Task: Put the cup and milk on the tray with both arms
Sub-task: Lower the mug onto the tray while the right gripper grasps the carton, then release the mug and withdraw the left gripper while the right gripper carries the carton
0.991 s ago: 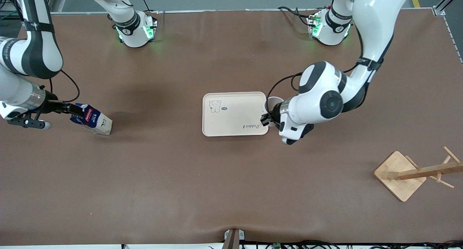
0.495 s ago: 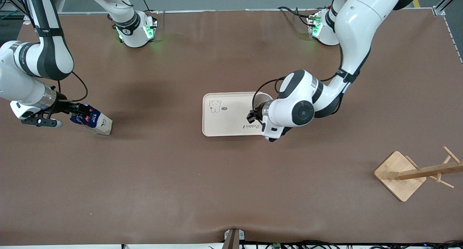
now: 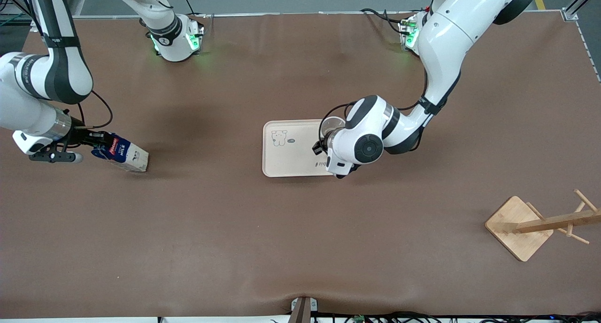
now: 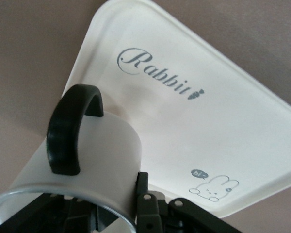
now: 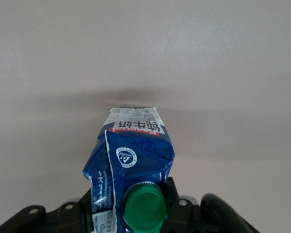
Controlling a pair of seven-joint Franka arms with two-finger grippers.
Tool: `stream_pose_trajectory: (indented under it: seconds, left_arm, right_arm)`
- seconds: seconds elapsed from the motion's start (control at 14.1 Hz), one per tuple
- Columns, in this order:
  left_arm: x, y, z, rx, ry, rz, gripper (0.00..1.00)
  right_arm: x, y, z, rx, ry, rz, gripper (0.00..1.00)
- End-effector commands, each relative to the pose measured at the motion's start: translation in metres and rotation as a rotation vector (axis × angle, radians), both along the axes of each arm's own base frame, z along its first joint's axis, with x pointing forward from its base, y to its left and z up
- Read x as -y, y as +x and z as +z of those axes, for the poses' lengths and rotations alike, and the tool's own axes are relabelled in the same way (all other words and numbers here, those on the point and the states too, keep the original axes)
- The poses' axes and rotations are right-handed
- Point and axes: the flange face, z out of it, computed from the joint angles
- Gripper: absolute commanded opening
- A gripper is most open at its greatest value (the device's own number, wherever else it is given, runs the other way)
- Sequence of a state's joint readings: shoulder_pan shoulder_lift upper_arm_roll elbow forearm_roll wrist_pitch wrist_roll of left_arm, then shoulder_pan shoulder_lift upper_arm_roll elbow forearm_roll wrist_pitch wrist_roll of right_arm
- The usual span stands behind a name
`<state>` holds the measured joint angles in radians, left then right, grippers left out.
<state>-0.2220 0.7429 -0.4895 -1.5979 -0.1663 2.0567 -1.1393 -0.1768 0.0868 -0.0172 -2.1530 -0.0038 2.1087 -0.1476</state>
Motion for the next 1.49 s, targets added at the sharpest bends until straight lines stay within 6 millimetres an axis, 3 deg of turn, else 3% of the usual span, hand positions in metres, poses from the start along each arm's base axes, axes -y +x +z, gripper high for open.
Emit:
stream_pose_trajectory:
  seconds: [0.0,0.21,0.28,0.42,0.57,0.78,0.99,1.2,1.42]
  left_arm:
    - [0.004,-0.002,-0.013,0.009,0.022,0.0,0.0]
    - [0.005,-0.003,-0.022,0.02,0.014,0.01,0.0]
    - [0.005,-0.003,-0.023,0.019,0.015,0.009,0.18]
    - [0.003,-0.001,-0.018,0.027,0.014,0.012,1.0]
    - [0.0,0.007,-0.005,0.045,0.007,0.024,1.0]
    - [-0.004,0.023,0.035,0.095,-0.002,0.064,1.0]
    - [-0.008,0.029,0.095,0.17,-0.009,0.081,1.0]
    - [-0.052,0.045,0.168,0.216,0.03,0.091,1.0]
    - [-0.088,0.056,0.217,0.291,0.158,0.043,1.0]
  right_arm:
    - [0.004,0.003,0.028,-0.037,-0.002,0.018,0.05]
    - [-0.004,0.011,0.064,-0.09,0.009,0.026,0.05]
    - [-0.013,0.014,0.076,-0.106,0.011,0.037,0.05]
    - [-0.037,0.018,0.099,-0.136,0.018,0.069,0.05]
    - [-0.059,0.018,0.105,-0.156,0.018,0.086,0.06]
    - [-0.125,0.02,0.112,-0.145,0.002,0.171,0.07]
    - [-0.233,0.014,0.129,-0.111,-0.031,0.061,0.06]
    - [-0.328,0.005,0.134,-0.092,-0.008,0.019,0.06]
    - [-0.424,0.003,0.128,-0.077,-0.013,0.03,0.06]
